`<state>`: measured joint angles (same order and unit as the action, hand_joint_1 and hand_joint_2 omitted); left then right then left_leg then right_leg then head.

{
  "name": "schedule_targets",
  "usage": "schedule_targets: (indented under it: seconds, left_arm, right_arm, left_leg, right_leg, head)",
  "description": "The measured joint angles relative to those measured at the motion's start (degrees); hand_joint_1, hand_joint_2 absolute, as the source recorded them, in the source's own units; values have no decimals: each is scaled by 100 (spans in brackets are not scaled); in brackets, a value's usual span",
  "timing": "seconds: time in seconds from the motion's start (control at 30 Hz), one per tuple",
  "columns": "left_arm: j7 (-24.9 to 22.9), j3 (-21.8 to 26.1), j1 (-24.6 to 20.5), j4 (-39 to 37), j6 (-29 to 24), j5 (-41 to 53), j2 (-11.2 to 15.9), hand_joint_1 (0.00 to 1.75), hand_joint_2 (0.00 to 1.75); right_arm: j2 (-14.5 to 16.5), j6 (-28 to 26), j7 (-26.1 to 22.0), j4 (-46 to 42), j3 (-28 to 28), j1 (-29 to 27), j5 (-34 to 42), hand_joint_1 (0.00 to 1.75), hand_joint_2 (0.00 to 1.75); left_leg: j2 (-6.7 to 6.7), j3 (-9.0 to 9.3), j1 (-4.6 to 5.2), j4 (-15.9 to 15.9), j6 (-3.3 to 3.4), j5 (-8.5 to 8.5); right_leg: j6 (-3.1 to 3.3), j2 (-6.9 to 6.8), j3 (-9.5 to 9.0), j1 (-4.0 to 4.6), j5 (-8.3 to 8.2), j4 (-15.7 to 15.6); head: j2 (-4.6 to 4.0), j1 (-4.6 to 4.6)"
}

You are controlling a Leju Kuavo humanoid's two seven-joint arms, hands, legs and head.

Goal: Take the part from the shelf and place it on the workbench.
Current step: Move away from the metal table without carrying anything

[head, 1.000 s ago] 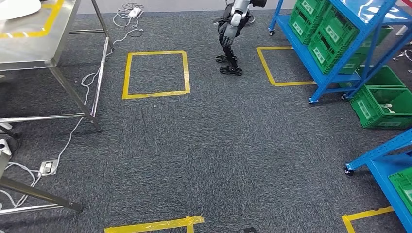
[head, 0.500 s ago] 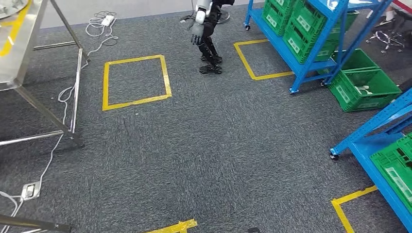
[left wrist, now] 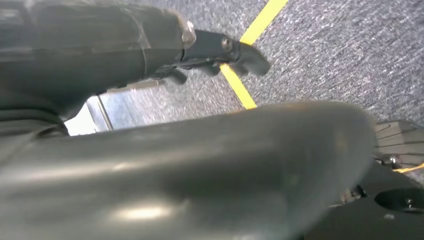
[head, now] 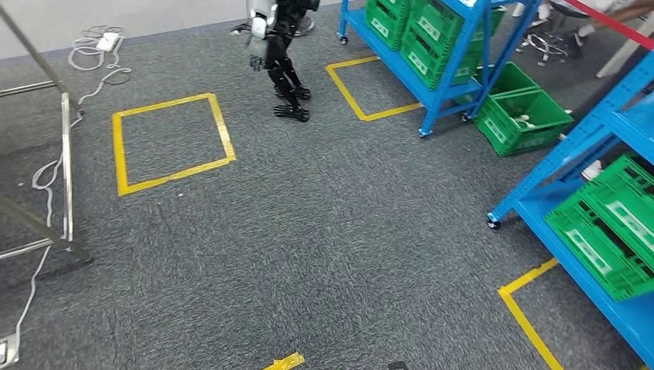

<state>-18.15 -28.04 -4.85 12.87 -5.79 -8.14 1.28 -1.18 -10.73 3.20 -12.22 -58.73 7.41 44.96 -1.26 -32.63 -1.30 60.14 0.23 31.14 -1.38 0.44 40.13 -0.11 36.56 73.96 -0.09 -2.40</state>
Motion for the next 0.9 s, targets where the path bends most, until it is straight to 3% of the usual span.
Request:
schedule_targets:
  seconds: [0.03,0.07,0.13,0.17,0.23,0.3,0.37,0.4,0.43,0.5,0.53,0.57,0.6,0.67,0.73,0.8,0.83,0.9]
  left_arm:
    - [-1,-1,0,-2,0,-3,3,0,0]
    - [-1,-1,-4,-2,0,-5,4,0,0]
    - [5,-3,-14,-2,0,-16,3,0,0]
    - [9,-4,-21,-1,-1,-24,1,0,0]
    - [16,-13,-29,1,-1,-36,-9,0,0]
    - [18,-33,-38,5,-1,-41,-20,0,0]
    - [22,-45,-46,11,-3,-45,-25,0,0]
    - [25,-47,-44,14,-3,-46,-25,0,0]
    - [25,-49,-43,15,-3,-47,-25,0,0]
    - [15,-55,-31,15,-1,-50,-24,0,0]
    - [3,-61,-23,14,0,-52,-23,0,0]
    - [-9,-69,-14,14,0,-53,-22,0,0]
    - [-19,-78,-9,13,0,-54,-21,0,0]
    - [-27,-89,-10,14,0,-57,-20,0,0]
    - [-30,-95,-13,15,0,-66,-20,0,0]
    - [-32,-99,-12,15,-1,-71,-20,0,0]
    - [-32,-102,-11,15,-1,-72,-17,0,0]
    - [-32,-107,-9,15,-3,-72,-13,0,0]
  right_arm:
    - [2,0,-1,-1,0,-12,0,0,0]
    - [2,-1,-1,-1,-1,-29,1,0,0]
    - [-1,-3,-3,1,-1,-50,1,0,0]
    - [-5,-5,-5,1,-1,-46,1,0,0]
    - [-11,-9,-10,0,0,-31,1,0,0]
    - [-18,-11,-11,0,-1,-39,2,0,0]
    - [-25,-11,-14,2,-1,-49,3,0,0]
    - [-29,-11,-15,3,-1,-40,4,0,0]
    - [-32,-11,-16,4,1,-27,4,0,0]
    - [-31,-10,-11,5,3,-15,4,0,0]
    - [-26,-8,-4,5,3,-23,4,0,0]
    - [-22,-6,5,5,3,-34,5,0,0]
    - [-21,-4,14,5,3,-40,5,0,0]
    - [-22,-3,25,5,3,-35,7,0,0]
    - [-24,-1,28,4,4,-21,7,0,0]
    - [-26,3,30,4,4,-24,7,0,0]
    - [-26,5,30,4,3,-29,7,0,0]
    - [-26,7,30,4,2,-25,8,0,0]
  left_leg:
    - [-69,9,11,0,2,14]
    - [-125,26,20,1,0,31]
    - [-213,79,28,-5,-16,69]
    - [-247,101,34,-10,-31,86]
    - [-313,122,34,-31,-76,99]
    - [-367,169,25,-64,-137,114]
    - [-161,165,19,56,-184,225]
    - [-16,65,18,281,-198,354]
    - [121,-106,21,608,-204,503]
    - [168,-511,26,1265,-215,707]
    - [162,-620,26,1373,-219,655]
    - [162,-624,25,1271,-221,489]
    - [183,-524,21,971,-223,242]
    - [384,-245,-7,297,-214,-100]
    - [520,-114,-16,9,-180,-138]
    - [428,-88,-8,-23,-121,-125]
    - [369,-72,-12,-37,-89,-122]
    - [235,-38,-25,-63,-33,-111]
  right_leg:
    - [2,-19,65,-4,-31,101]
    - [17,-32,11,-4,-181,-33]
    - [86,-139,-344,26,-596,-755]
    - [132,-221,-518,60,-721,-1105]
    - [202,-327,-673,127,-740,-1425]
    - [248,-271,-717,135,-742,-1522]
    - [295,-202,-814,103,-784,-1651]
    - [317,-165,-860,81,-803,-1705]
    - [335,-125,-880,80,-805,-1722]
    - [357,-19,-896,82,-793,-1723]
    - [356,41,-909,83,-781,-1718]
    - [346,104,-926,79,-765,-1709]
    - [326,165,-945,69,-741,-1690]
    - [267,273,-941,52,-674,-1618]
    - [200,372,-901,42,-631,-1561]
    - [143,462,-880,30,-621,-1555]
    - [115,435,-862,28,-588,-1517]
    - [50,245,-694,22,-374,-1160]
  head:
    - [0,-21]
    - [0,-42]
    - [0,-69]
    - [0,-72]
    - [0,-73]
    - [0,-78]
    - [0,-54]
    - [0,-26]
    - [0,12]
    - [0,73]
    - [0,92]
    - [0,105]
    - [0,121]
    - [0,182]
    - [0,215]
    - [0,209]
    - [0,197]
    - [0,137]
